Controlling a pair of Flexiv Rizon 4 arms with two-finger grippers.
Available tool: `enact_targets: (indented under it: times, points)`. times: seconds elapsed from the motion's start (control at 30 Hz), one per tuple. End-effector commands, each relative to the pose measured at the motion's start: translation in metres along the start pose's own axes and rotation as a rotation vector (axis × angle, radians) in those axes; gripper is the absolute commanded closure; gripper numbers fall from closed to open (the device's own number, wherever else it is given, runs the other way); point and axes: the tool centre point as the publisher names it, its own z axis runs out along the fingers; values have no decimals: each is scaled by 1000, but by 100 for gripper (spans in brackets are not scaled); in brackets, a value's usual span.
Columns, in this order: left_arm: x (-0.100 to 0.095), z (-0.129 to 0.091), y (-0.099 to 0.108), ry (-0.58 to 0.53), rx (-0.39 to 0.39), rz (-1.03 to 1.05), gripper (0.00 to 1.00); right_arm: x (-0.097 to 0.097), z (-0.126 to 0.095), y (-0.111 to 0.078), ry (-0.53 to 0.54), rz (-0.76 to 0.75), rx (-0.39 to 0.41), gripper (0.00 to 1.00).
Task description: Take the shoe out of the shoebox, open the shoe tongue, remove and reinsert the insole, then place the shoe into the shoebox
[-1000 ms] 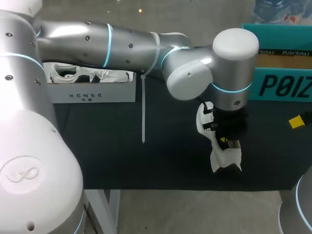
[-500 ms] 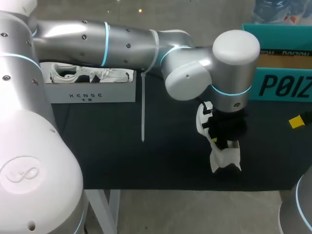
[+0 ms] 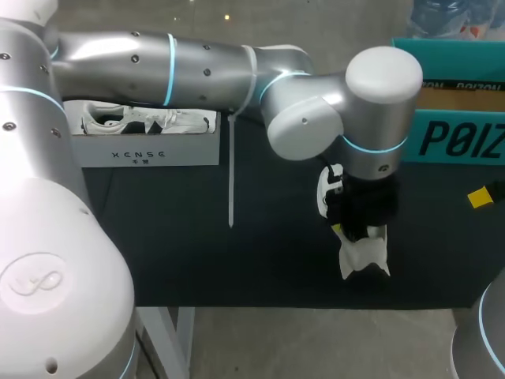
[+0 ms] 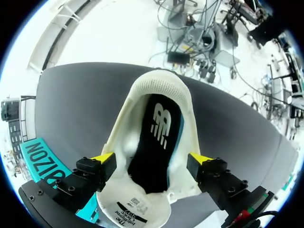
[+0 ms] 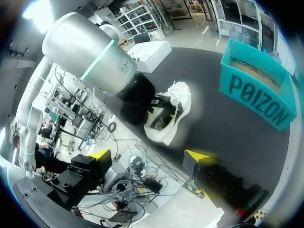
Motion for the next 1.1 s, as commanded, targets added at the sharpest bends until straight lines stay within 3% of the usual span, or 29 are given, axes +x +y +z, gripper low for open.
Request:
enact_targets:
  times: [0.03,0.63,1.1]
  points:
    - [2,-3,0,-9,-8,2,0,0,0,-1,-1,0,0,0]
    - [-4,5,-19,30,17,63,0,0,0,-1,-1,0,0,0]
    - [-6,-26,-7,15,-4,63,0,0,0,-1,-1,0,0,0]
